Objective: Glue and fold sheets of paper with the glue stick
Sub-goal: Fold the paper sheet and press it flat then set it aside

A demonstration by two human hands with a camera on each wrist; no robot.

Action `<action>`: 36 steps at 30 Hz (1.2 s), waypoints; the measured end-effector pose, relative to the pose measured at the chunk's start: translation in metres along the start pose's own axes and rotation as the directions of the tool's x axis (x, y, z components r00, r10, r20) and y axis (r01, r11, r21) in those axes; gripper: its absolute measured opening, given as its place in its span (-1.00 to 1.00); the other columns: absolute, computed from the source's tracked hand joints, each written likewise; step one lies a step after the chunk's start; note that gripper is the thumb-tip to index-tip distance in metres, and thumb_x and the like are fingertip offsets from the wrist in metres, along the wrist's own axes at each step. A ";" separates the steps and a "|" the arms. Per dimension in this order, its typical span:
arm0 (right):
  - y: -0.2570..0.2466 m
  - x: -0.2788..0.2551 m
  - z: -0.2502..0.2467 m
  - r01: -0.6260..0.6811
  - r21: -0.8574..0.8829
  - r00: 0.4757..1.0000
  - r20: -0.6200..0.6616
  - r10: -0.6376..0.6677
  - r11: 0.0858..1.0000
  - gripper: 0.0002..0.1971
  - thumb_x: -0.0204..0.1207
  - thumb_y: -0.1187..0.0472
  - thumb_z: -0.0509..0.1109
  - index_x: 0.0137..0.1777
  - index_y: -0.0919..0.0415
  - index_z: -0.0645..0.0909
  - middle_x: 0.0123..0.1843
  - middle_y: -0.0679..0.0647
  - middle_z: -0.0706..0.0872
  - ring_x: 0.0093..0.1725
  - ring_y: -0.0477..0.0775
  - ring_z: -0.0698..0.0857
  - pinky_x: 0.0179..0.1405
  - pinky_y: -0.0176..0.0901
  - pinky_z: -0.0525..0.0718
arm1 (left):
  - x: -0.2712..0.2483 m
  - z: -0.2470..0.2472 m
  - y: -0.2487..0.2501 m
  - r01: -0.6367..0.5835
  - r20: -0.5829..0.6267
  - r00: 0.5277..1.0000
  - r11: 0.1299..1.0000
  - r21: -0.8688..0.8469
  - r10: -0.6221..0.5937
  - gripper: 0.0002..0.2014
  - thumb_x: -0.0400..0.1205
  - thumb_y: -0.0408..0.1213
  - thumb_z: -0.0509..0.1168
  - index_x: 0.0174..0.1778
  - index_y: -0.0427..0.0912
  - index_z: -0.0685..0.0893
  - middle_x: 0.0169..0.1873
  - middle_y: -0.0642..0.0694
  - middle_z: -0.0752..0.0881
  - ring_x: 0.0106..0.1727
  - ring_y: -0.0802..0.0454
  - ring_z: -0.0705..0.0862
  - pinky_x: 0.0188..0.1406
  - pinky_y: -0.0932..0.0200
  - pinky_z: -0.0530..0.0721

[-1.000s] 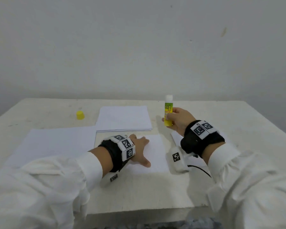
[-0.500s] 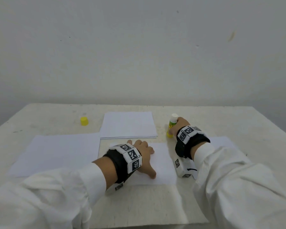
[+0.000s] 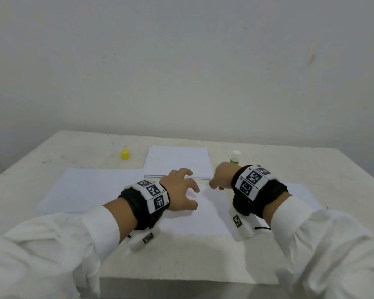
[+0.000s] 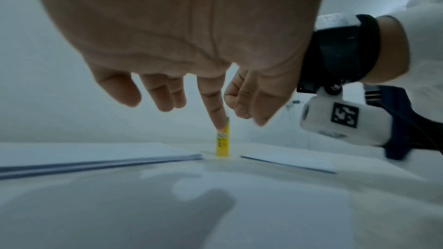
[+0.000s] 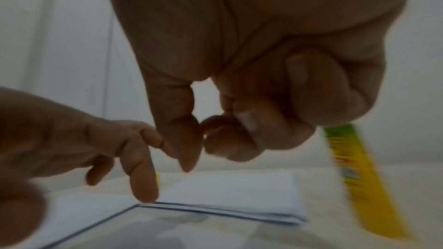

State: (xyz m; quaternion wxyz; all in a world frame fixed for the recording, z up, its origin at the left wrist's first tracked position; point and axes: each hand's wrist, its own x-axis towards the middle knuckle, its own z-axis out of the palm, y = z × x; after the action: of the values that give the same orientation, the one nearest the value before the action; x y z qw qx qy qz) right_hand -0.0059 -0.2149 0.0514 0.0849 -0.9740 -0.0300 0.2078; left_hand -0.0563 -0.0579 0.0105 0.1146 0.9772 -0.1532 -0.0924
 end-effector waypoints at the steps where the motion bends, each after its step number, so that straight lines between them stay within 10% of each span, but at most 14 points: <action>1: -0.016 -0.001 0.000 0.074 -0.002 0.997 -0.002 -0.074 0.997 -0.71 0.49 0.16 0.42 -0.41 0.23 0.50 -0.41 0.01 0.57 -0.43 -0.03 0.52 -0.48 -0.28 0.43 | -0.007 -0.008 -0.012 0.023 -0.028 0.999 1.000 -0.001 -0.023 -0.64 0.58 0.02 0.31 0.32 0.18 0.59 0.58 0.09 0.18 0.56 0.00 0.18 0.49 0.02 0.22; 7: -0.125 0.032 0.032 0.307 -0.149 0.951 0.018 -0.307 0.940 -0.65 0.47 -0.09 0.44 -0.08 0.23 0.59 -0.01 0.13 0.68 0.03 0.17 0.67 0.01 -0.08 0.62 | -0.062 -0.046 -0.128 0.457 0.022 0.888 0.886 0.072 -0.460 -0.69 0.48 0.22 0.38 -0.20 0.05 0.67 0.12 0.07 0.69 0.15 0.05 0.61 0.13 0.15 0.50; 11: -0.171 0.052 0.061 0.315 -0.335 0.948 0.060 -0.313 0.888 -0.41 0.36 -0.39 0.34 0.04 0.16 0.57 0.17 0.15 0.59 0.31 0.25 0.46 0.32 0.15 0.48 | -0.097 -0.045 -0.196 0.627 0.145 0.757 0.771 0.115 -0.637 -0.26 0.52 0.19 0.36 0.57 -0.05 0.36 0.60 -0.03 0.29 0.60 -0.03 0.28 0.54 0.09 0.24; 14: -0.180 0.061 0.068 0.327 -0.372 0.943 0.066 -0.327 0.868 -0.15 0.28 -0.48 0.33 0.40 0.15 0.45 0.35 0.16 0.43 0.41 0.26 0.30 0.40 0.20 0.36 | -0.105 -0.037 -0.221 0.638 0.226 0.705 0.740 0.213 -0.673 -0.11 0.59 0.20 0.27 0.69 -0.09 -0.03 0.69 -0.05 -0.05 0.68 -0.04 0.02 0.61 0.06 0.02; 19: -0.183 0.075 0.071 0.315 -0.416 0.949 0.125 -0.289 0.853 -0.01 0.21 -0.52 0.35 0.53 0.12 0.35 0.57 0.17 0.21 0.56 0.30 0.14 0.48 0.29 0.26 | -0.100 -0.038 -0.216 0.579 0.244 0.718 0.753 0.313 -0.652 -0.18 0.63 0.19 0.20 0.69 -0.15 0.03 0.65 -0.11 0.12 0.63 -0.09 0.18 0.51 0.00 0.21; 36: -0.185 0.091 0.057 0.288 -0.410 0.957 0.093 -0.274 0.866 0.05 0.04 -0.56 0.41 0.46 0.10 0.41 0.46 0.15 0.32 0.53 0.28 0.20 0.43 0.29 0.33 | -0.094 -0.039 -0.222 0.539 0.233 0.753 0.779 0.320 -0.616 -0.26 0.57 0.18 0.31 0.54 -0.24 0.34 0.42 -0.18 0.47 0.42 -0.15 0.47 0.28 0.06 0.42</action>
State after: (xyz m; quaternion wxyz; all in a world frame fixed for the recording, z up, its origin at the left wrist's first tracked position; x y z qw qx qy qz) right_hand 0.0498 -0.0152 -0.0032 -0.0973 -0.9511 -0.2166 0.1974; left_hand -0.0744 0.1856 0.0054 -0.0619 0.9534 0.1317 -0.2642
